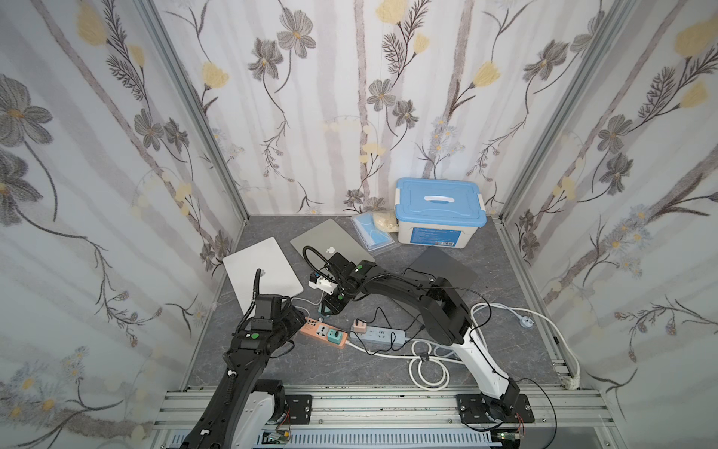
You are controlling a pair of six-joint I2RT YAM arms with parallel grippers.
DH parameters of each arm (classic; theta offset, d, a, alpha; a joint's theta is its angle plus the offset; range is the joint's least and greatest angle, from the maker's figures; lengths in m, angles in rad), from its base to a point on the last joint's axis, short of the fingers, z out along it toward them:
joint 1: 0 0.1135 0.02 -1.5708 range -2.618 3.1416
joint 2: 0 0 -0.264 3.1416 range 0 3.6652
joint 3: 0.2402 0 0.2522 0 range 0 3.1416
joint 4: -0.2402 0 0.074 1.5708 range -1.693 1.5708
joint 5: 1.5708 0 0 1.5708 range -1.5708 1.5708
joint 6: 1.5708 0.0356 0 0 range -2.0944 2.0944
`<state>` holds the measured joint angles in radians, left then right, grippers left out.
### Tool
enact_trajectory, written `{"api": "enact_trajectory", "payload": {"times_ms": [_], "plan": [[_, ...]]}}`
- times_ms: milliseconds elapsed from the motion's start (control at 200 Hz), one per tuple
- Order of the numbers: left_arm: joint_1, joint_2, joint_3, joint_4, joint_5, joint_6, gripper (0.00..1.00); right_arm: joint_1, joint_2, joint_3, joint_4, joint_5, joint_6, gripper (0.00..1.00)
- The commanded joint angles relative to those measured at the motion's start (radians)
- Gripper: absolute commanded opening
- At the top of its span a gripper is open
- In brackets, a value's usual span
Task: Unplug the laptop charger
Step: Place the plug at the center of the board, then remove the charging cable from the laptop.
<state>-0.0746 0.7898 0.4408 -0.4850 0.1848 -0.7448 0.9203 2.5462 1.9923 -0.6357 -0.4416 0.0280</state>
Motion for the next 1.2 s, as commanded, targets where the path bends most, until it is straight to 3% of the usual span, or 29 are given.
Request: {"api": "enact_trajectory", "payload": {"times_ms": [0, 440, 819, 1019, 1194], "plan": [[0.001, -0.007, 0.001, 0.033, 0.014, -0.005, 0.67, -0.008, 0.005, 0.007, 0.013, -0.014, -0.012, 0.42], [0.001, 0.01, 0.003, 0.055, 0.024, -0.007, 0.67, -0.02, -0.007, 0.013, 0.015, -0.02, -0.017, 0.53], [-0.002, 0.018, 0.037, 0.005, 0.004, 0.031, 0.69, -0.042, -0.08, 0.016, -0.007, 0.08, -0.021, 0.77], [-0.092, 0.062, 0.076, 0.025, 0.003, 0.053, 0.71, -0.076, -0.172, -0.032, -0.027, 0.174, -0.038, 0.79], [-0.14, 0.112, 0.131, 0.03, -0.008, 0.095, 0.71, -0.138, -0.274, -0.178, -0.02, 0.235, -0.064, 0.8]]}}
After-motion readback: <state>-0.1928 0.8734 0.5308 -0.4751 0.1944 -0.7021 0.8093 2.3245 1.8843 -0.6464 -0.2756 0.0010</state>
